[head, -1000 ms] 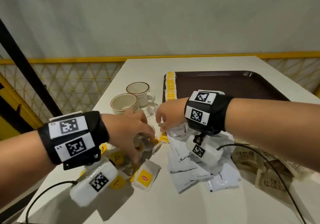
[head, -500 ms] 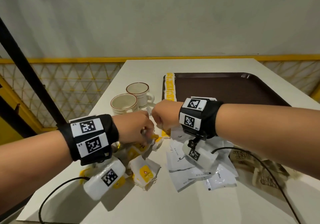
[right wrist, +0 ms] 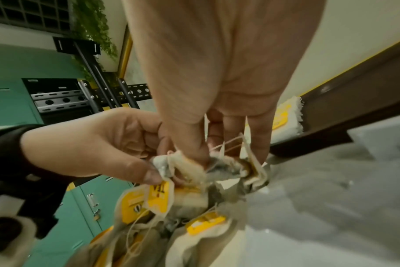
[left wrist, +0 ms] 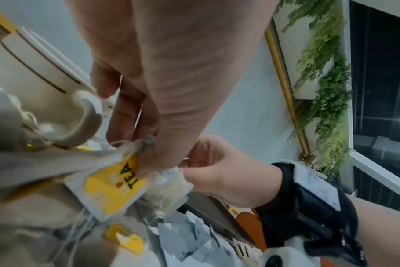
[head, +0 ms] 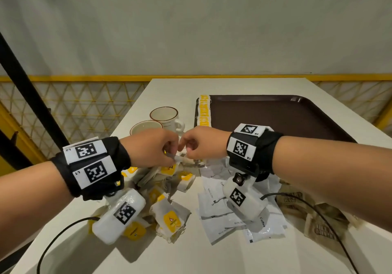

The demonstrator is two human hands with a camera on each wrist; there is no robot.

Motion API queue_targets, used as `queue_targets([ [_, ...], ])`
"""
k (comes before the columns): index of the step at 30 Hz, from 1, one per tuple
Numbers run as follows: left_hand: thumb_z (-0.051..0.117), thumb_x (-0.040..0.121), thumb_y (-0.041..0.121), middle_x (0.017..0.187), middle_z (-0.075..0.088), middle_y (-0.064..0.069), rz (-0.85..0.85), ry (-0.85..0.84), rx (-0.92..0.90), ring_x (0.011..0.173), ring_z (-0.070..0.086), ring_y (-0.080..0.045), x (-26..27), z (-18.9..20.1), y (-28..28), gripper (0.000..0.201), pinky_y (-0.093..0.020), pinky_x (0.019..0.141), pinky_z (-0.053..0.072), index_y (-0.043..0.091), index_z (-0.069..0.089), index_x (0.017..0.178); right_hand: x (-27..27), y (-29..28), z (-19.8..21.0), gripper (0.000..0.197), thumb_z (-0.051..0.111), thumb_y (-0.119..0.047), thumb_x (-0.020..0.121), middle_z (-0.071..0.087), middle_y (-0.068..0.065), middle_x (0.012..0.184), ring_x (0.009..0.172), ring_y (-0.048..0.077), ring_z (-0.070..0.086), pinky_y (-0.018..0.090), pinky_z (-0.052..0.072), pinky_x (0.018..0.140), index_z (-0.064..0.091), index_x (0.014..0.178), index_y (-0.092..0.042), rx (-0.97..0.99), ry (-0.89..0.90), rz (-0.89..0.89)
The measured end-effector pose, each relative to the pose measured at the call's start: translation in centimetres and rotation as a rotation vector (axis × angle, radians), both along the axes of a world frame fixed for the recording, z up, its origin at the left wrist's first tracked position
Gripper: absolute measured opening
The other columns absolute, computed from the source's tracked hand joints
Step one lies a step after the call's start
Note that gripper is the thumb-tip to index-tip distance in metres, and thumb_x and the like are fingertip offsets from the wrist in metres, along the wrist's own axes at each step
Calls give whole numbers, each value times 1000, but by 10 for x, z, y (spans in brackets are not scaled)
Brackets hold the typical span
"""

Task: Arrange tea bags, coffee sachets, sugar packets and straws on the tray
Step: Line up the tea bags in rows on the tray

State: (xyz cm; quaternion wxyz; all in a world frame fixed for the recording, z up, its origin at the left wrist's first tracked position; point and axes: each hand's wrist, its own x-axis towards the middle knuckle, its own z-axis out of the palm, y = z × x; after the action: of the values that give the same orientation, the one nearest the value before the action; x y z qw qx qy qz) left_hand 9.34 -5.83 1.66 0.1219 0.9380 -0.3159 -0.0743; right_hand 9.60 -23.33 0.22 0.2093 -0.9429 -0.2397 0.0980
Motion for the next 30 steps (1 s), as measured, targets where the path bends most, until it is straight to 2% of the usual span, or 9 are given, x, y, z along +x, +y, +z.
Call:
queue_targets([
  [3,70,79,17,72,55,12,15,25,-19,64,50,-3,2,1,1,16,-16,61,41,23,56,80,-3,2,2,30,66,-25,86,58,-3,97,91,12,57,25,46,80,64,114,-15,-44,30,29],
  [6,69,80,17,75,60,9,32,73,-53,67,54,-7,3,2,2,17,-28,70,49,27,56,85,-5,1,1,52,69,-47,82,52,-5,127,116,13,50,29,43,98,56,125,-23,-194,131,49],
  [11,66,82,19,77,66,2,35,85,-79,65,55,-10,3,6,4,11,-24,62,44,27,60,88,-14,11,-6,81,76,-57,69,53,0,122,105,19,54,32,48,90,43,133,-19,-327,113,102],
  [14,68,82,21,83,66,5,63,66,-110,70,57,-10,5,10,6,13,-20,62,46,30,61,88,-19,19,-8,65,76,-45,76,53,5,114,100,22,55,32,49,84,48,125,-14,-376,21,125],
  [17,68,85,19,90,65,0,107,123,-218,68,61,-14,7,12,9,13,-21,57,52,23,63,96,-22,26,-7,31,65,-26,88,58,9,107,91,22,53,24,36,72,54,112,-10,-344,-82,181],
  [22,70,84,12,72,66,3,196,139,-504,57,52,-7,9,21,8,7,-16,51,43,14,67,89,-17,19,0,18,57,-11,87,63,11,98,78,21,50,24,34,66,61,105,-9,-254,-111,107],
  [25,65,85,1,62,64,5,272,251,-859,50,52,-6,8,29,2,9,-16,46,41,9,60,86,-13,-6,11,17,60,-13,88,63,11,95,81,24,56,30,45,68,60,100,-2,-28,-79,-80],
  [27,62,86,-4,67,62,-2,309,351,-1109,52,57,-9,6,32,-7,14,-17,44,43,9,57,86,-17,-25,17,15,61,-8,89,64,15,89,74,23,61,30,53,65,57,97,3,396,91,-243],
  [30,58,88,-5,74,61,-5,325,459,-1296,56,62,-11,1,30,-26,17,-18,47,47,11,57,91,-25,-43,21,4,59,1,89,64,14,83,68,20,63,25,58,60,56,92,-1,980,377,-400],
])
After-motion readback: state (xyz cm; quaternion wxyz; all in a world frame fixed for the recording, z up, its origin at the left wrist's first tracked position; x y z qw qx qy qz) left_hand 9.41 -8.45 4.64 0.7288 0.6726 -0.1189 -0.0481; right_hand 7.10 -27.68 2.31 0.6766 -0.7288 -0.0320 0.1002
